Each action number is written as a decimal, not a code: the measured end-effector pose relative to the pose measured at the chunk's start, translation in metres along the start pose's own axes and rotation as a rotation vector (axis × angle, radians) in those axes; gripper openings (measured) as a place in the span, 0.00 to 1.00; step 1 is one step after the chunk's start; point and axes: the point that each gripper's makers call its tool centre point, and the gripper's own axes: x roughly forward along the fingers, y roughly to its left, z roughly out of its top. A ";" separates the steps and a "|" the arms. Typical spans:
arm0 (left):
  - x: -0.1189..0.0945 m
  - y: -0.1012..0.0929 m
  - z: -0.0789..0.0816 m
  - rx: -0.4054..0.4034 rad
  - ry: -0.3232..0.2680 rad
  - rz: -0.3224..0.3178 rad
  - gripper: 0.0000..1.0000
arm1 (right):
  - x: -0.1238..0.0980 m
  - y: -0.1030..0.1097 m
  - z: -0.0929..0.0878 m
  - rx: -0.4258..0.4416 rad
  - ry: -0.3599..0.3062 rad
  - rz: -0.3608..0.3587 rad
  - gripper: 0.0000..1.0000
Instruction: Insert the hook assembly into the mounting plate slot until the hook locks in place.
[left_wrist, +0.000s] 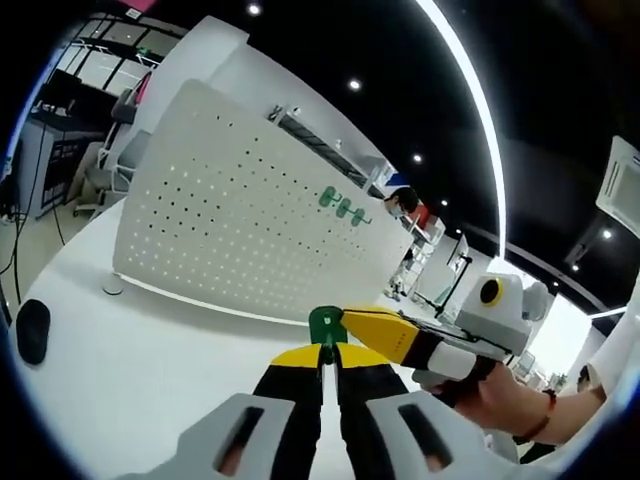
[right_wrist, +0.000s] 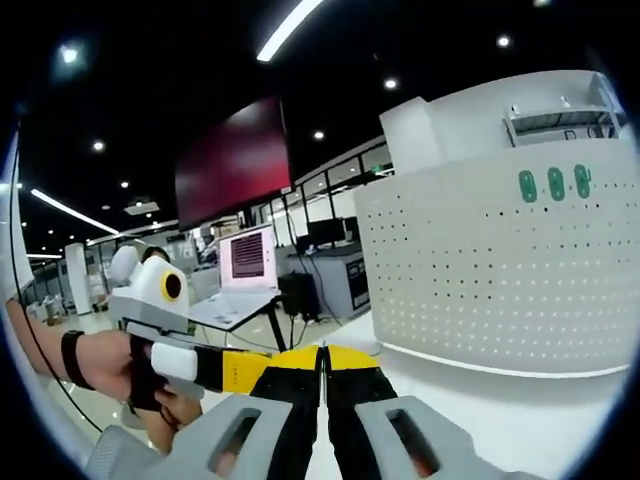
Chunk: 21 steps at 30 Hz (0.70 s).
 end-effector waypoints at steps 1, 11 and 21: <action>0.000 0.000 0.000 -0.002 -0.002 0.002 0.04 | 0.000 0.000 0.000 0.001 0.000 0.000 0.00; 0.001 -0.002 0.001 0.042 0.008 0.003 0.04 | -0.002 -0.002 -0.001 -0.014 0.001 0.010 0.00; 0.008 -0.003 0.003 0.133 0.016 0.019 0.03 | -0.003 -0.005 -0.004 -0.065 0.022 0.005 0.05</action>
